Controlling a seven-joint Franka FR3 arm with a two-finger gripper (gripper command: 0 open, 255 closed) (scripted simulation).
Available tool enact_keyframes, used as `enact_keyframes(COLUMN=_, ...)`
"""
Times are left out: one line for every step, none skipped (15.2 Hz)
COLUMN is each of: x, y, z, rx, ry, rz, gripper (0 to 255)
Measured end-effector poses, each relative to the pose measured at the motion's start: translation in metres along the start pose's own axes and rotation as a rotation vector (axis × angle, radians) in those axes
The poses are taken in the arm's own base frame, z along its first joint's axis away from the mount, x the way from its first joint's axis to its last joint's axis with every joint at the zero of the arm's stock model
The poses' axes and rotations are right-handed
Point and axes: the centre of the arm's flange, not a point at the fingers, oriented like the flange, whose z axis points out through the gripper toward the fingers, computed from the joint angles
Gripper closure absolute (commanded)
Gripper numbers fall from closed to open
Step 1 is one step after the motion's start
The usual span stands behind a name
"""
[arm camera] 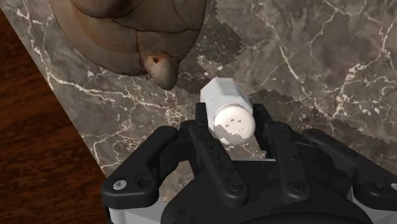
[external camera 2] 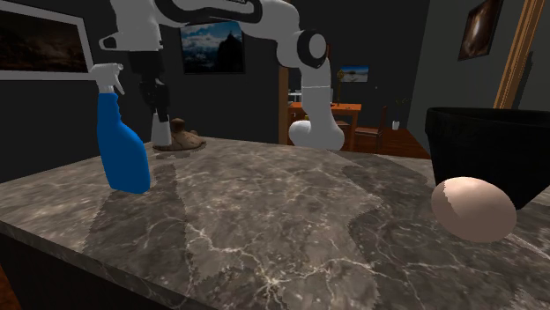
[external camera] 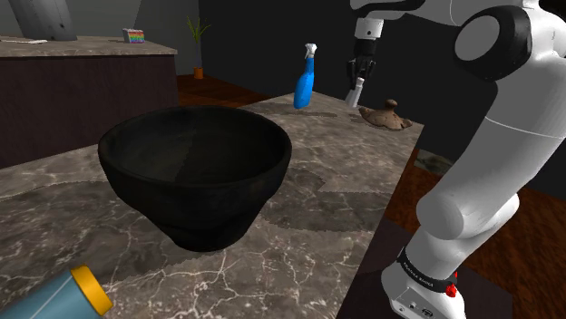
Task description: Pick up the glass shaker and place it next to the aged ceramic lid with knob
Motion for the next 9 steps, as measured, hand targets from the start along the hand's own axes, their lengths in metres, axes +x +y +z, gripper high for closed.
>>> enact_keyframes(x=0.000, y=-0.001, z=0.005, rx=0.000, ry=0.000, rz=0.000, gripper=255)
enact_keyframes(x=0.001, y=-0.001, z=0.011, rx=0.000, ry=0.000, rz=0.000, gripper=255)
enact_keyframes(x=0.002, y=-0.001, z=0.016, rx=0.000, ry=0.000, rz=0.000, gripper=255)
enact_keyframes(x=0.002, y=-0.001, z=0.021, rx=0.000, ry=0.000, rz=0.000, gripper=255)
enact_keyframes(x=0.002, y=-0.002, z=0.025, rx=0.000, ry=0.000, rz=0.000, gripper=255)
enact_keyframes(x=0.003, y=-0.002, z=0.032, rx=0.000, ry=0.000, rz=0.000, gripper=255)
enact_keyframes(x=0.003, y=-0.002, z=0.035, rx=0.000, ry=0.000, rz=0.000, gripper=255)
enact_keyframes(x=0.003, y=-0.002, z=0.037, rx=0.000, ry=0.000, rz=0.000, gripper=255)
enact_keyframes(x=0.003, y=-0.002, z=0.037, rx=0.000, ry=0.000, rz=0.000, gripper=255)
